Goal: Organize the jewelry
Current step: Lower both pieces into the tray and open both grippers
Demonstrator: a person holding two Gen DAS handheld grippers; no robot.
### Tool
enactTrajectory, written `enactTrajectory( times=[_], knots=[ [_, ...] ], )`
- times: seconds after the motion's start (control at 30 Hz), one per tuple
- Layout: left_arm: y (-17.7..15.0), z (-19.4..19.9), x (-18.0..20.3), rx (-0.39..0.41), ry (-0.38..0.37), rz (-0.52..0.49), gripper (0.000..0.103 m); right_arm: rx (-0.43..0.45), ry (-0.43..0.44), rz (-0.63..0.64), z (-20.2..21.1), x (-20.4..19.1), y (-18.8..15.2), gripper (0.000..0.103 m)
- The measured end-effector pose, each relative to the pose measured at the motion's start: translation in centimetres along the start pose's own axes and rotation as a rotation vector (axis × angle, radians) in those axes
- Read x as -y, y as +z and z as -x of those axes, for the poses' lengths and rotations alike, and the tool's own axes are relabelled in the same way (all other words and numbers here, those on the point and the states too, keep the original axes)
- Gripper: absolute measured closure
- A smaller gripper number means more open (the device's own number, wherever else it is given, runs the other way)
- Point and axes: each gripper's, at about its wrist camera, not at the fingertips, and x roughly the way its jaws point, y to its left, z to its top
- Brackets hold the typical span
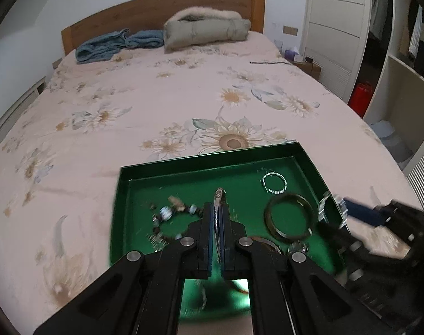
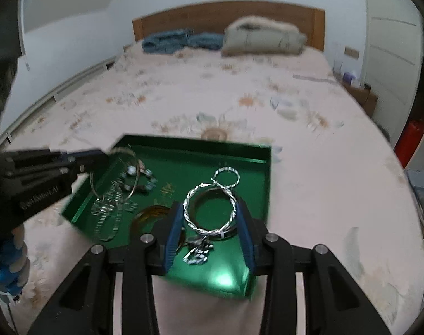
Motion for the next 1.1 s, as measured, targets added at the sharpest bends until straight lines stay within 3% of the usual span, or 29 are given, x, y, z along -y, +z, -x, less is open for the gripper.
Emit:
enactTrajectory(
  times=[0.3, 0.5, 0.67, 0.77, 0.83, 1.0, 1.1],
  knots=[
    [-0.2, -5.5, -2.0, -0.049, 0.004, 0.076, 0.098, -0.125, -0.031, 0.038, -6.5, 0.0, -1.0, 0.067],
    [-2.1, -8.1, -3.5, -0.124, 0.021, 0.118, 0.098, -0.132, -0.037, 0.038, -7.4, 0.2, -1.1, 0.066],
    [-2.5, -7.5, -3.8, -0.108, 0.033, 0.108, 0.098, -0.127, -0.042, 0.037, -7.4, 0.3, -1.2, 0.066],
    [-2.5, -6.0, -4.0, -0.084, 0.018, 0.106, 0.084, -0.109, -0.045, 0.022, -6.4, 0.8, -1.0, 0.064],
    [-2.6, -4.4, -4.3, -0.059, 0.028, 0.119, 0.062, -0.093, -0.048, 0.005, -5.4, 1.2, -0.9, 0.061],
    [-3.6, 0.9, -5.2, 0.010, 0.031, 0.156, 0.047, -0.054, -0.069, -0.026, -1.2, 1.8, -1.1, 0.060],
    [-5.1, 4.8, -5.4, 0.055, 0.037, 0.170, 0.044, -0.028, -0.088, -0.029, 1.8, 1.5, -1.6, 0.060]
  ],
)
